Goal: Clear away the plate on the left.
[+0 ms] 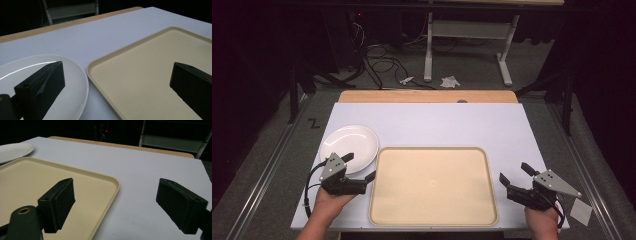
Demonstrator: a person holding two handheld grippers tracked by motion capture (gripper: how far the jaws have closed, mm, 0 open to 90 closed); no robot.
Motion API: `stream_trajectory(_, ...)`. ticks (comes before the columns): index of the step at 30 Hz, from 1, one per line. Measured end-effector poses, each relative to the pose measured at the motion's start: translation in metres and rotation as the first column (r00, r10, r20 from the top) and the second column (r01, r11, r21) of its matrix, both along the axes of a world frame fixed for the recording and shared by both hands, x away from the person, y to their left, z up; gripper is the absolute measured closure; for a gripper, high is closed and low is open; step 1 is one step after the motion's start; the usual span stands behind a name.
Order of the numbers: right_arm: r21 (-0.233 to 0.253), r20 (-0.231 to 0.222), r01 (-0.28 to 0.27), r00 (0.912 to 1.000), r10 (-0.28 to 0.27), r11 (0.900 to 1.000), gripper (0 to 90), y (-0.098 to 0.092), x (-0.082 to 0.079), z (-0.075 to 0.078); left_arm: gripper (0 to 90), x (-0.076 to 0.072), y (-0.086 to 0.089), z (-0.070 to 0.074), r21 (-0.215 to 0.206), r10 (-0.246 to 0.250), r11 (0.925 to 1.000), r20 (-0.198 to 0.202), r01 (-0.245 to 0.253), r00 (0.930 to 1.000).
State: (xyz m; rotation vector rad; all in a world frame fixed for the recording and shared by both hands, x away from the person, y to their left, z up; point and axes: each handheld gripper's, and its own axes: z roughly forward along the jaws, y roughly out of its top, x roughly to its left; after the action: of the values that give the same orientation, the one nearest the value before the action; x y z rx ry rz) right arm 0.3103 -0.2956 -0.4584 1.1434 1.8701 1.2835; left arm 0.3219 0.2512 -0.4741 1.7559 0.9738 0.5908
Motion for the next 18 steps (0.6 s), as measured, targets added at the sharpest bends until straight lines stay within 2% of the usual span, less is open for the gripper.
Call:
stream_trajectory(5,0.002,0.0,0.002,1.0,-0.002,1.0,16.3,-0.001,0.0,0.0,0.6,0.002,0.012,0.0,-0.002,0.035,0.9994,-0.003,-0.035,0.9994)
stream_trajectory(6,0.002,0.0,0.001,1.0,-0.001,1.0,16.3,-0.001,0.0,0.0,0.7,0.002,0.017,0.0,-0.004,0.058,0.9983,-0.009,-0.058,0.9983)
stream_trajectory(8,0.003,0.0,0.001,1.0,-0.001,1.0,16.3,-0.001,0.0,0.0,1.1,0.003,0.02,0.0,-0.003,0.064,0.9979,-0.002,-0.064,0.9979)
stream_trajectory(9,0.003,-0.002,0.003,1.0,-0.003,1.0,16.3,-0.001,0.0,0.0,1.1,0.004,0.026,0.0,0.004,0.067,0.9978,0.013,-0.067,0.9977)
stream_trajectory(11,0.004,-0.002,0.004,1.0,-0.004,1.0,16.3,-0.001,0.0,0.0,1.2,0.003,0.029,0.001,0.002,0.078,0.997,0.006,-0.078,0.997)
stream_trajectory(13,0.006,0.003,0.003,1.0,-0.003,1.0,16.3,-0.001,0.0,0.001,1.5,0.002,0.037,0.002,-0.019,0.101,0.9947,0.007,-0.101,0.9949)
stream_trajectory(18,0.005,0.005,0.0,1.0,0.0,1.0,16.3,-0.001,0.0,0.001,1.7,0.002,0.051,0.002,-0.032,0.13,0.9911,0.009,-0.129,0.9915)
